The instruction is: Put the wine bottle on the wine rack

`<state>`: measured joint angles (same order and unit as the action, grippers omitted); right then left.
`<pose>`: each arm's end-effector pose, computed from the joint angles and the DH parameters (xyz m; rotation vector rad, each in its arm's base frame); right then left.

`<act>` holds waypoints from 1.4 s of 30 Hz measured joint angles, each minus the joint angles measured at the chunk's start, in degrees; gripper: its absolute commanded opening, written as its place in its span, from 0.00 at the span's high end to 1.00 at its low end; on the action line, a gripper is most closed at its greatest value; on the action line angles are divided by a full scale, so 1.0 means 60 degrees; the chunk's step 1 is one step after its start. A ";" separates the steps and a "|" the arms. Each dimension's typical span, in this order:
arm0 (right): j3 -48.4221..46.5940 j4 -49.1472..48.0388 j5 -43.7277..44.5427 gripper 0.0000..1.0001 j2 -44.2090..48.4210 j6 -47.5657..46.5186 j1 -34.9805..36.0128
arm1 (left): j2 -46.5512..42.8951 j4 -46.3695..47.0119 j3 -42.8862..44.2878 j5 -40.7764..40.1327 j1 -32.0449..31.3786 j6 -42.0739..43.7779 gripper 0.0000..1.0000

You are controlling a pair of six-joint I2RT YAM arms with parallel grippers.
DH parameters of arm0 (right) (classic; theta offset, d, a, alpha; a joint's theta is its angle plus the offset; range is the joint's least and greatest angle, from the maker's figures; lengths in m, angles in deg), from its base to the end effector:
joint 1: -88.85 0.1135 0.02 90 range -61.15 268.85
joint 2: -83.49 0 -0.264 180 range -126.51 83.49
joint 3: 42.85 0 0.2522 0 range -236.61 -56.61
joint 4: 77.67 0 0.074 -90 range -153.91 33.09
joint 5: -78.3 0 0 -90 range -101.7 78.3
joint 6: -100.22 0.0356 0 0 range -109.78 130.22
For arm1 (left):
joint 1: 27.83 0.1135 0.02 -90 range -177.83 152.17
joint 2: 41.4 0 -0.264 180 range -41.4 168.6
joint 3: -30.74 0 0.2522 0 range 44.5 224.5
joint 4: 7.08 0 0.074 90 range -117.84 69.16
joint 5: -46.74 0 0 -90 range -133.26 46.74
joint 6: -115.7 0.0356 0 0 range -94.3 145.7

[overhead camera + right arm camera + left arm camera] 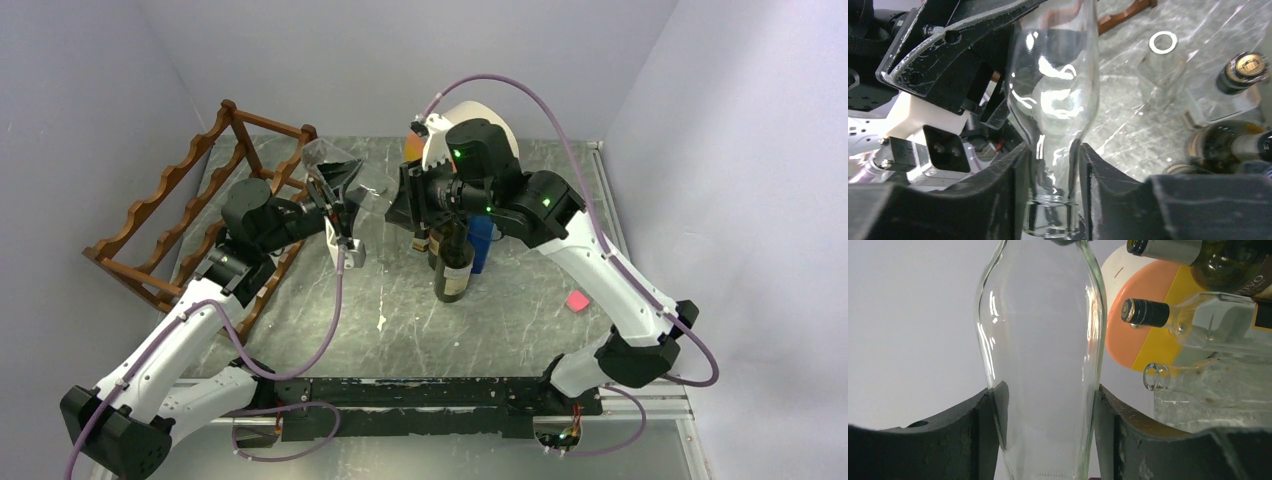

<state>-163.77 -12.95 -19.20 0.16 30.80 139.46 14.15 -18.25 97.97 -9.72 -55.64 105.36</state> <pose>0.1782 0.2243 0.4797 -0.6441 2.0669 0.8849 0.1866 -0.1206 0.3832 1.4804 0.5200 0.2553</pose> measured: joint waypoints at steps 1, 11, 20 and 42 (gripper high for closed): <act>-0.0051 0.0106 -0.0109 0.66 -0.0095 -0.0047 -0.0004 | 0.0000 -0.0055 0.0000 -0.0033 0.0000 0.0047 0.93; -0.0466 0.0608 -0.0535 1.00 -0.0630 -0.0404 -0.0087 | 0.0007 -0.0572 0.0004 -0.0393 0.0004 0.0215 0.49; 0.0634 -0.0310 -0.0543 1.00 -0.0277 -0.0208 -0.0102 | 0.0262 -0.1260 0.0390 -0.0729 -0.0018 -0.0612 0.02; 0.2918 -0.2667 -0.1231 1.00 0.0641 0.0561 -0.0178 | 0.0259 -0.6349 0.2382 -0.0361 -0.0018 -0.1763 0.43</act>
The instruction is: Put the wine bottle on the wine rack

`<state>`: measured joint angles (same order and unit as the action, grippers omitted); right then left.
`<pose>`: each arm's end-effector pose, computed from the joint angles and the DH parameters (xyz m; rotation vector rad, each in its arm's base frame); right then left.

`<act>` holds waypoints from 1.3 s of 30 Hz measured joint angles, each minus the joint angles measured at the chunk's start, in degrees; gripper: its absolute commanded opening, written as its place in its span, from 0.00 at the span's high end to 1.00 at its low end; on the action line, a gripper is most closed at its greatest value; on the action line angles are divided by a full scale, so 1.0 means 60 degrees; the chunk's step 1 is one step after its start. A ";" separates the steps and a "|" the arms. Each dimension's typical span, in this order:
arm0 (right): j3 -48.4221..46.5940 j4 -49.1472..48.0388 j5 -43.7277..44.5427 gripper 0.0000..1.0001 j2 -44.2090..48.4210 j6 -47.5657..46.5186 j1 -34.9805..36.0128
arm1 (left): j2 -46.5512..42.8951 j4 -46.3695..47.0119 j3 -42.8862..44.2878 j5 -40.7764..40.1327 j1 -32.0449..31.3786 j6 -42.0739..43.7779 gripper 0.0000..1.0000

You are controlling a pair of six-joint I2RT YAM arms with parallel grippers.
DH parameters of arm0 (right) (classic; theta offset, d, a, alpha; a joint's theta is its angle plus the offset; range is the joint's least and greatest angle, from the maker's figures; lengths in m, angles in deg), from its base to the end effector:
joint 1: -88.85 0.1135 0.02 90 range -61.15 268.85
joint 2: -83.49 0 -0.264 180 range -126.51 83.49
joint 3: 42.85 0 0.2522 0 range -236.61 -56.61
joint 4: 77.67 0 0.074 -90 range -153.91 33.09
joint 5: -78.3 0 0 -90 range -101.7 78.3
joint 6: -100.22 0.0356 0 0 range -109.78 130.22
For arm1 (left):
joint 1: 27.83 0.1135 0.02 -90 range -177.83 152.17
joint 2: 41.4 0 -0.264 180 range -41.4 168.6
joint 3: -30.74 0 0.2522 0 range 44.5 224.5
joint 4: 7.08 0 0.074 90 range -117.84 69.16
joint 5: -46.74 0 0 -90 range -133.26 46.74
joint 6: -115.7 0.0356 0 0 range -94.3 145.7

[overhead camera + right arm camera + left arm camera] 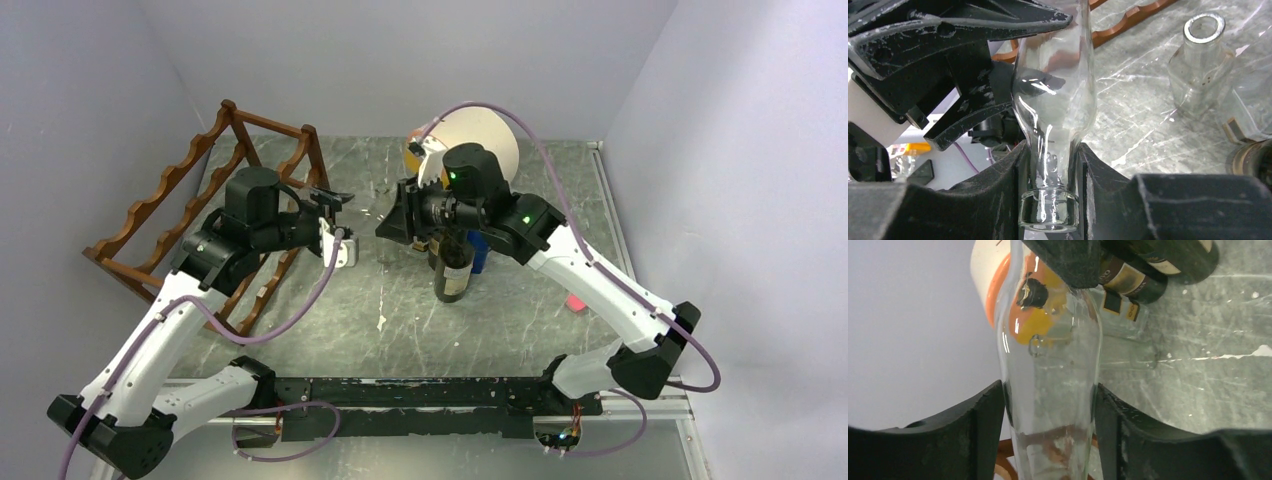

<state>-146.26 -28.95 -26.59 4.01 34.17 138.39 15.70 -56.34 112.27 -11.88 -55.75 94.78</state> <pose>0.1882 0.2348 0.4299 -0.6515 2.0572 1.0481 0.1689 -0.1105 0.3956 1.6557 1.0075 -0.0731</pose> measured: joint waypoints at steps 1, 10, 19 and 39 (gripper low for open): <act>0.0175 -0.0120 -0.0051 1.00 0.0069 0.0095 -0.0011 | -0.0004 -0.0109 -0.0076 0.0033 -0.0007 -0.0011 0.44; 0.1577 -0.1231 -0.0452 1.00 0.0871 0.1009 -0.0117 | -0.0127 -0.0157 -0.0222 0.0306 -0.0026 -0.0138 0.39; 0.2630 -0.2342 -0.0965 1.00 0.1413 0.2113 -0.0397 | -0.0087 -0.0299 -0.0200 0.0601 -0.0033 -0.0131 0.76; 0.2805 -0.2769 -0.1687 0.45 0.1789 0.2932 -0.0670 | 0.0510 -0.1384 0.0481 0.0302 -0.0036 0.0368 0.93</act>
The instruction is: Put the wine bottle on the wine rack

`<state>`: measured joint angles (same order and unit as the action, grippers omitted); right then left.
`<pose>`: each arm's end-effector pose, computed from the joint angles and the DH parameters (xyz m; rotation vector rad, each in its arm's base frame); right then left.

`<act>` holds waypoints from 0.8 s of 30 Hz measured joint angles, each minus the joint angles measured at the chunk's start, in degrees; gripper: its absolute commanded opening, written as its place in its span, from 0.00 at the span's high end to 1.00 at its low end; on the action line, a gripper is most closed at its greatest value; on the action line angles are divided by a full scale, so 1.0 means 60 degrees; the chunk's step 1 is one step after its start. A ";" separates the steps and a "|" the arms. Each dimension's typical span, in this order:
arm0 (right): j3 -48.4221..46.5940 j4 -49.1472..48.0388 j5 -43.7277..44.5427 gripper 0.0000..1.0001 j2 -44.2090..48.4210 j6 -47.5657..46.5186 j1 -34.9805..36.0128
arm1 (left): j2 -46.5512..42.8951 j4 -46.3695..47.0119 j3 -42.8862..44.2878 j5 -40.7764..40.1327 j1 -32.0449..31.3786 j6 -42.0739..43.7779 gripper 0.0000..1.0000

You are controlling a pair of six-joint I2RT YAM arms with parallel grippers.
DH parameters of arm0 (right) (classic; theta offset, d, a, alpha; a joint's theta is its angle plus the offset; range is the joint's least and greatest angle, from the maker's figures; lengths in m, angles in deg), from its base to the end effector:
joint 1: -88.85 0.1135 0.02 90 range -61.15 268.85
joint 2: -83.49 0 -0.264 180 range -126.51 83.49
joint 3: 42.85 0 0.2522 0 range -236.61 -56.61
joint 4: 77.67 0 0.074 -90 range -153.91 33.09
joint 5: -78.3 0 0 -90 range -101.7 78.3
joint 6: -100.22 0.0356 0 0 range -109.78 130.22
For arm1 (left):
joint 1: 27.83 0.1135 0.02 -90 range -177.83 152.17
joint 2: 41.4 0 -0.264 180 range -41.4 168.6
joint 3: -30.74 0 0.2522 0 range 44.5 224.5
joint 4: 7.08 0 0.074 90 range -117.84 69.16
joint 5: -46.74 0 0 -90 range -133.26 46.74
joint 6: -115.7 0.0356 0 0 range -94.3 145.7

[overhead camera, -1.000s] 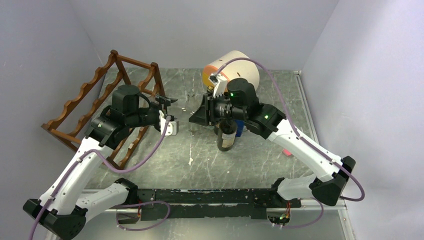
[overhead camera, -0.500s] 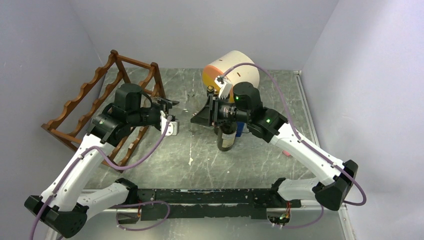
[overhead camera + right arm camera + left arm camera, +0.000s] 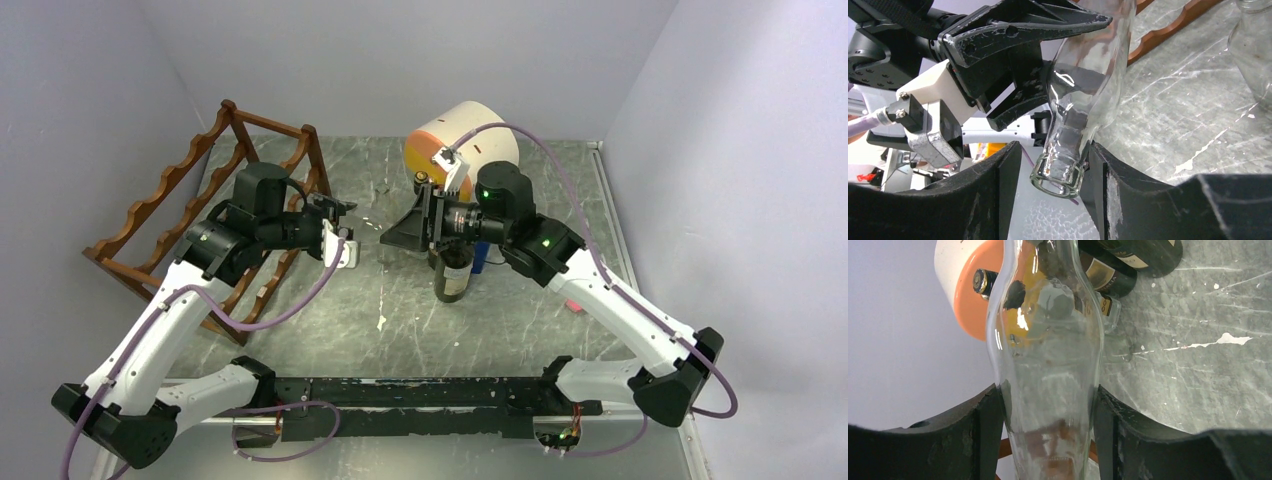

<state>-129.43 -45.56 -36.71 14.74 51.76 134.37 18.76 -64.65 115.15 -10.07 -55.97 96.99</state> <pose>0.1766 0.2013 0.4106 -0.4201 2.0158 1.4127 0.1719 -0.1140 0.3891 1.7563 1.0617 -0.1597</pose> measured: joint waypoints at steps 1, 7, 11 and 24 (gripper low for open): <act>-0.0033 0.0073 0.0000 0.46 -0.0040 -0.0040 -0.0004 | 0.0000 -0.0022 0.0000 -0.0036 0.0004 0.0015 0.93; -0.0503 0.0710 0.0229 0.56 -0.0506 -0.0321 -0.0011 | 0.0022 -0.0076 0.0000 -0.0131 0.0004 0.0073 0.93; -0.0670 0.0940 0.0437 0.55 -0.0754 -0.0437 -0.0011 | 0.0040 -0.0193 0.0000 -0.0284 0.0004 0.0149 0.93; -0.0685 0.0994 0.0550 0.59 -0.1049 -0.0463 -0.0011 | 0.0044 -0.0386 0.0000 -0.0525 0.0004 0.0229 0.93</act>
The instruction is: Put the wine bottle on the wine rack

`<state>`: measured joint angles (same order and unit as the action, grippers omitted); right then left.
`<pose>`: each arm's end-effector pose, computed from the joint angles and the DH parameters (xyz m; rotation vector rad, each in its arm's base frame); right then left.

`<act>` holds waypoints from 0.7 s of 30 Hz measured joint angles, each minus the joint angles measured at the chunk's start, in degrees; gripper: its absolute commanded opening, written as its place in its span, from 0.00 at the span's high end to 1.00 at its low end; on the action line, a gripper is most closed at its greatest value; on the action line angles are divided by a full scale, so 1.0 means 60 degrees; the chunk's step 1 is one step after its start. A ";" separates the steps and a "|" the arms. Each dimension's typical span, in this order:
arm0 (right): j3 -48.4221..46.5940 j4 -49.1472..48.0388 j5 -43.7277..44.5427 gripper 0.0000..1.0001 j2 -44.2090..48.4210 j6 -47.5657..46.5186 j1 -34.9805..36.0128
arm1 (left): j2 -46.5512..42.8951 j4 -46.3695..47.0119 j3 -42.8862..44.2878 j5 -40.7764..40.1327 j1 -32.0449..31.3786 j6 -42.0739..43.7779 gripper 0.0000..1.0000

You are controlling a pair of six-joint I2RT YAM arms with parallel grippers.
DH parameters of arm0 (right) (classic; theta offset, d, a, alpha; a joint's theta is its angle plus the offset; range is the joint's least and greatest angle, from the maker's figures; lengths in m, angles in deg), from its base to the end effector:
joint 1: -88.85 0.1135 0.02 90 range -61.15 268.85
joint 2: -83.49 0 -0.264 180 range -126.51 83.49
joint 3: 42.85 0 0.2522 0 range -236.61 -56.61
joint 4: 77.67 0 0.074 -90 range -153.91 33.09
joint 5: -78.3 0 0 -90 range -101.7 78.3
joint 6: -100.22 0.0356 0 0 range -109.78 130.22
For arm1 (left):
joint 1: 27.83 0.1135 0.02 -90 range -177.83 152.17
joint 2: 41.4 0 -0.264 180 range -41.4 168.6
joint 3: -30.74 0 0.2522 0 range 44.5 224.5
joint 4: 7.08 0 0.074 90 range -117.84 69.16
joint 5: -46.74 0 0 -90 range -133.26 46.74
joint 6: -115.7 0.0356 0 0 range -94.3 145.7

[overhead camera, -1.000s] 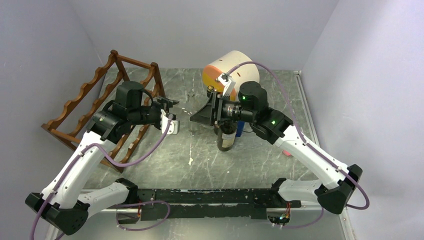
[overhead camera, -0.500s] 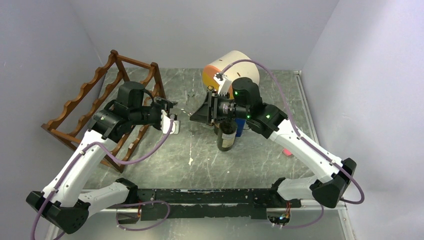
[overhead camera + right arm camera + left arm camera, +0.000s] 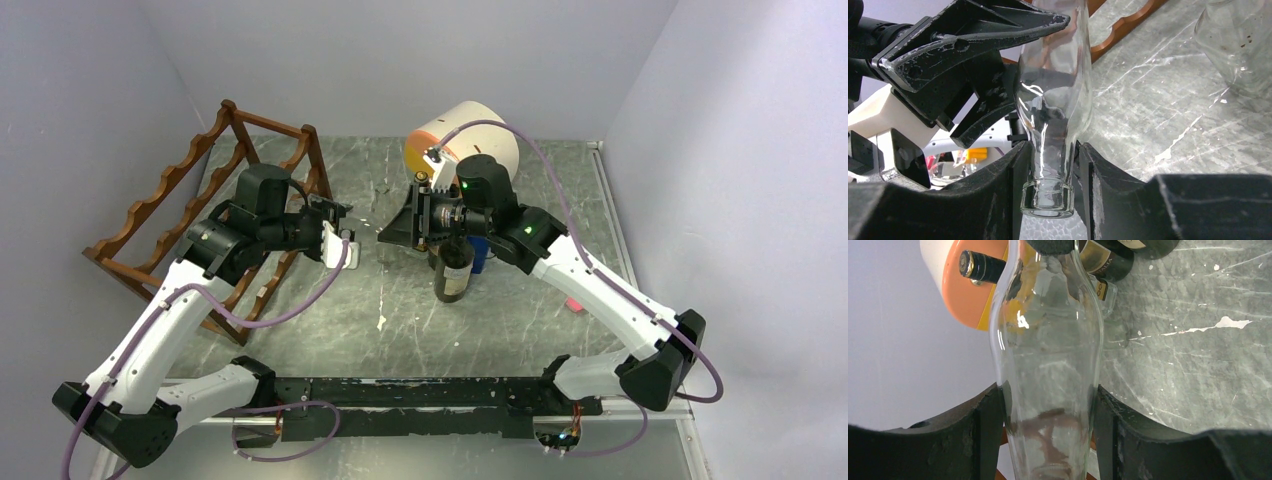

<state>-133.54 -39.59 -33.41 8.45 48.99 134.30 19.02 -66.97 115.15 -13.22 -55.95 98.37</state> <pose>0.1966 0.2185 0.3957 -0.4037 2.1467 1.2802 0.1724 -0.1123 0.3842 1.7892 1.1095 -0.1142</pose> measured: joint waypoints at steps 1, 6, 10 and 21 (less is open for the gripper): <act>0.0000 -0.0004 -0.0022 0.64 0.0000 0.0004 0.0000 | 0.0000 0.0004 0.0004 -0.0004 0.0000 0.0000 0.92; -0.0004 0.0029 -0.0106 1.00 -0.0033 0.0022 -0.0004 | 0.0000 -0.0007 0.0004 -0.0058 0.0000 -0.0015 0.65; 0.0004 -0.0087 -0.0160 1.00 -0.0033 0.0015 -0.0062 | -0.0084 0.0080 -0.0022 -0.0113 0.0000 -0.0182 0.33; 0.0605 -0.0321 -0.0397 1.00 0.0255 0.0878 -0.0273 | -0.0951 0.0943 -0.0481 0.0044 -0.0004 -0.0714 0.01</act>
<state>-129.91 -41.52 -35.79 9.98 54.25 132.66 13.32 -61.30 112.27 -12.95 -55.97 94.08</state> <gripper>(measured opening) 0.353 0.990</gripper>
